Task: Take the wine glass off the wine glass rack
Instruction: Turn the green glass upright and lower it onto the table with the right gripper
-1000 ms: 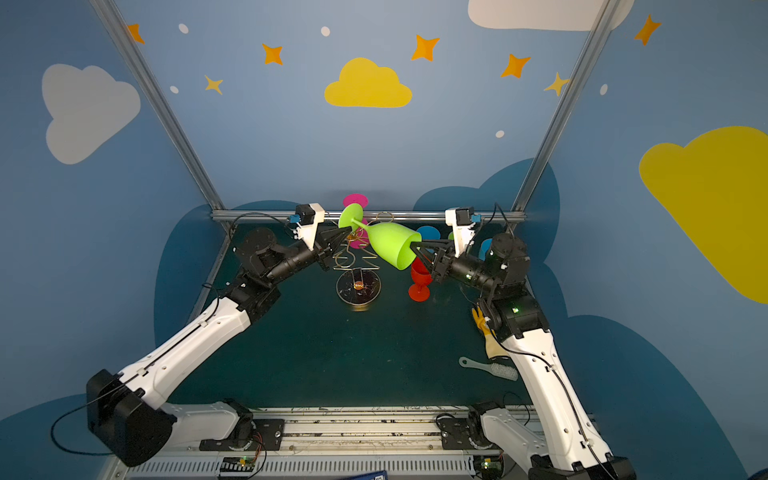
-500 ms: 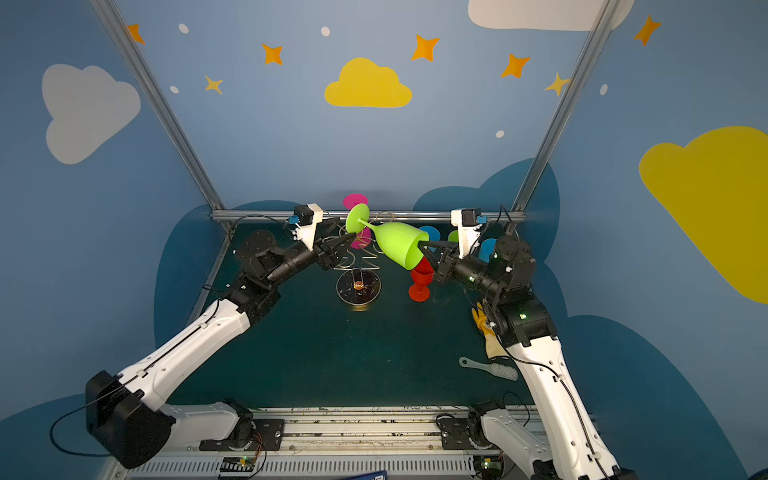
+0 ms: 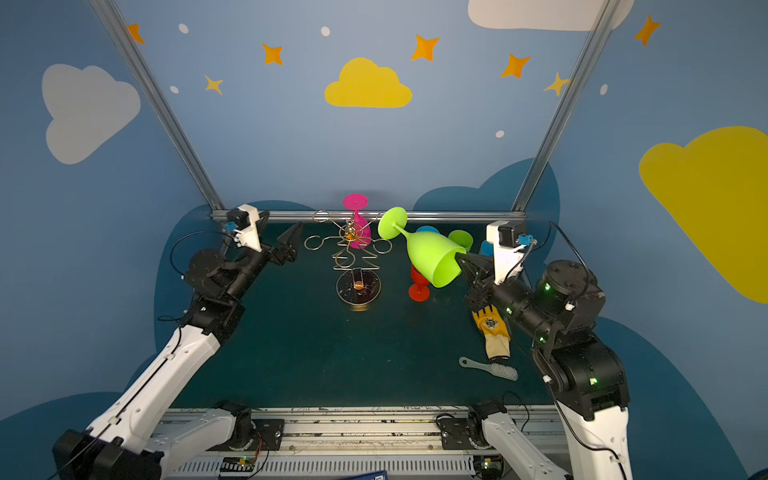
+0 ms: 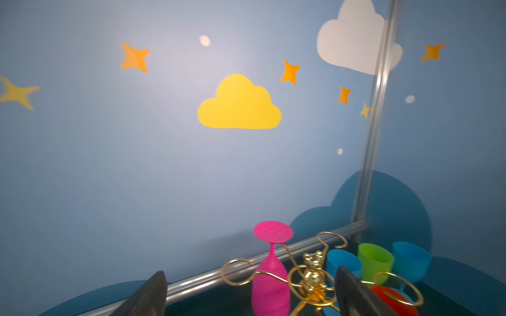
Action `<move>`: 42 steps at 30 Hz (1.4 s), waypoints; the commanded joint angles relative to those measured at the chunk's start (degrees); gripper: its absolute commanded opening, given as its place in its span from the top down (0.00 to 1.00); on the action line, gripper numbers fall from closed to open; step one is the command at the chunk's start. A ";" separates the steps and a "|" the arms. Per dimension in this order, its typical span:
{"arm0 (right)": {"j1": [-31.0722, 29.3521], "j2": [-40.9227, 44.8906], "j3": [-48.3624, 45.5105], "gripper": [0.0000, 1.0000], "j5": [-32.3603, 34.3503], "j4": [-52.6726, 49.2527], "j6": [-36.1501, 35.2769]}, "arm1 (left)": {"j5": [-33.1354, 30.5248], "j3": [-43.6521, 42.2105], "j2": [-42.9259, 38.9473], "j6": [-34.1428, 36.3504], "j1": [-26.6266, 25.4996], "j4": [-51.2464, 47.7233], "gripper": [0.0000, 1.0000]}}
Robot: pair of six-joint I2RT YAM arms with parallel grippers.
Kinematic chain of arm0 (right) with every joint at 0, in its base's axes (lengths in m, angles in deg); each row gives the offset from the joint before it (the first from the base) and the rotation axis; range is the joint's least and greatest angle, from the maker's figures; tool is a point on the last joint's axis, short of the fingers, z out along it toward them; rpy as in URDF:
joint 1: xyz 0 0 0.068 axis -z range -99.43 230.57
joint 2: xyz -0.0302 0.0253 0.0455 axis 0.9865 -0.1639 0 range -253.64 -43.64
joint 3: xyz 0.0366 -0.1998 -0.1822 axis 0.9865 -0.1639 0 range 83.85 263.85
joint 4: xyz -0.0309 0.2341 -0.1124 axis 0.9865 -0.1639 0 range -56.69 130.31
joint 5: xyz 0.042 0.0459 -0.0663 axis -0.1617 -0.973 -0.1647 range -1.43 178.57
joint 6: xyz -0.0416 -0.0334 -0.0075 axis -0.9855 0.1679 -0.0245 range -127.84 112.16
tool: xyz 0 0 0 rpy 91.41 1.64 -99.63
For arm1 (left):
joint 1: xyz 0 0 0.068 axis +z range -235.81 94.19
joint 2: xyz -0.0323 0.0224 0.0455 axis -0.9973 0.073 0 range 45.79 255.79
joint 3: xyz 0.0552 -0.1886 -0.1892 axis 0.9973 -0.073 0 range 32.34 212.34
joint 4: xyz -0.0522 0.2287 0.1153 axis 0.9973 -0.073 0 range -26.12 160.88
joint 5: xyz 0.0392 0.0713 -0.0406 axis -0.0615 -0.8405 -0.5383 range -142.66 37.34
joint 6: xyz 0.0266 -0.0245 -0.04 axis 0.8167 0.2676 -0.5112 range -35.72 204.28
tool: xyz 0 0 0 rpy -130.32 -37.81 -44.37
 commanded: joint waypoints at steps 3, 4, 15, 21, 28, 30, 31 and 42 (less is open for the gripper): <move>-0.14 -1.42 5.20 1.00 8.49 -17.94 -4.12 | -1.92 -8.44 -3.25 -3.63 6.97 7.46 0.08; -0.14 -1.57 5.34 1.00 8.87 -19.58 -4.11 | -2.03 -9.14 -3.26 -4.65 8.06 7.44 0.08; -0.26 -3.93 -8.17 1.00 6.19 -25.79 0.44 | -4.52 -11.30 -2.86 -8.67 12.69 3.99 0.11; -0.96 -8.19 -13.59 1.00 7.84 -21.44 1.88 | -6.86 -11.56 -3.61 -7.99 13.25 2.62 0.11; -5.09 -15.78 -17.49 1.00 13.94 -15.11 3.42 | -6.69 -11.58 -3.32 -8.76 13.52 2.24 0.11; -5.44 -18.18 -17.52 1.00 13.95 -14.10 3.26 | -6.77 -11.62 -3.54 -8.58 13.50 2.12 0.11; -5.58 -19.38 -17.36 1.00 13.99 -13.63 3.17 | -6.84 -11.61 -3.55 -8.56 13.50 2.13 0.11; -6.03 -31.73 -12.96 1.00 13.56 -11.12 4.51 | -6.51 -11.58 -3.28 -9.20 13.75 1.94 0.10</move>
